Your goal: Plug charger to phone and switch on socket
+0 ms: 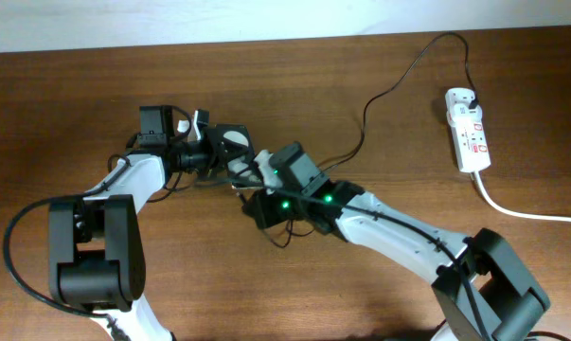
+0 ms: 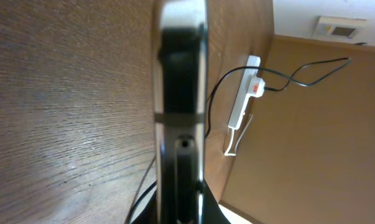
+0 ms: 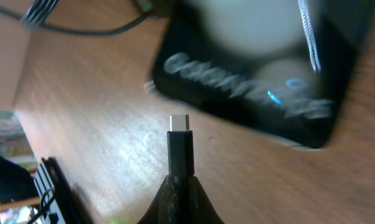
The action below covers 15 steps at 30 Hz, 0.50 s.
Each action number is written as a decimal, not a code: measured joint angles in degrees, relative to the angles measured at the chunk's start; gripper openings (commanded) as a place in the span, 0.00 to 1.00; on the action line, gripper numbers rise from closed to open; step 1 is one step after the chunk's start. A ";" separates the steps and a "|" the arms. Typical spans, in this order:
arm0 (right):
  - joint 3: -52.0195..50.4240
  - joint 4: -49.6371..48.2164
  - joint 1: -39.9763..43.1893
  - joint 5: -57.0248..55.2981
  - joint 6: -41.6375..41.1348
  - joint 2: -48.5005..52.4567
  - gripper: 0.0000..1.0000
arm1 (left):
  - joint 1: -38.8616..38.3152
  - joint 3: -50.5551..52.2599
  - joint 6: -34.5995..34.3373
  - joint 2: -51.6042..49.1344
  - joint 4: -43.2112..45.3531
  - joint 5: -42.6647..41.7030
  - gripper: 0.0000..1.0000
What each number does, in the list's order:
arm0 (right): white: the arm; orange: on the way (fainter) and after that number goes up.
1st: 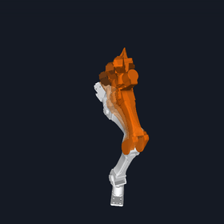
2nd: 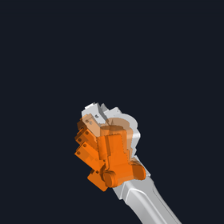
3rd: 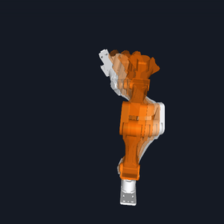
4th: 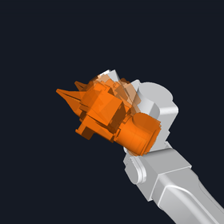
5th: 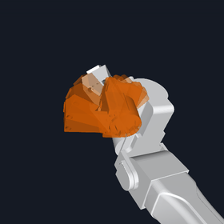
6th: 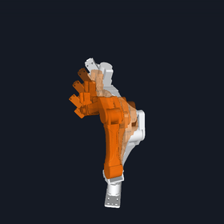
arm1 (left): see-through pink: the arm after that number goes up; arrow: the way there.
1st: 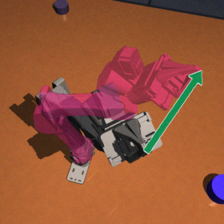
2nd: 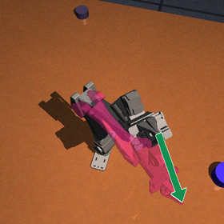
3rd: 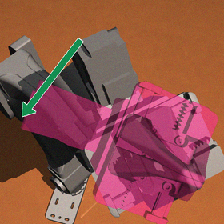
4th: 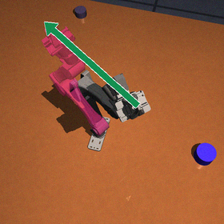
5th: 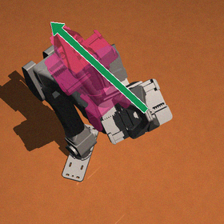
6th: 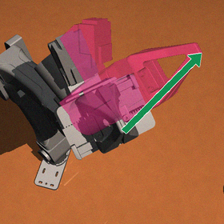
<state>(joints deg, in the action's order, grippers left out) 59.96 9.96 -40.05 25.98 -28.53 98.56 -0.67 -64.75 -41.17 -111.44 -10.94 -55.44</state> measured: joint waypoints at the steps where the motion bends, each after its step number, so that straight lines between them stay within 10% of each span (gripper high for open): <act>1: 0.00 0.33 0.70 0.57 -0.07 0.00 0.04 | 0.15 0.00 -0.11 0.00 0.28 0.22 0.00; 15: 0.00 -0.59 0.74 2.16 -1.51 0.00 0.04 | 3.87 0.00 -0.02 0.00 1.27 -3.23 0.00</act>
<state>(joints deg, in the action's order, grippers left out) 59.96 9.37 -39.31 28.14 -30.04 98.56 3.20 -64.75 -41.19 -111.44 -9.67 -58.67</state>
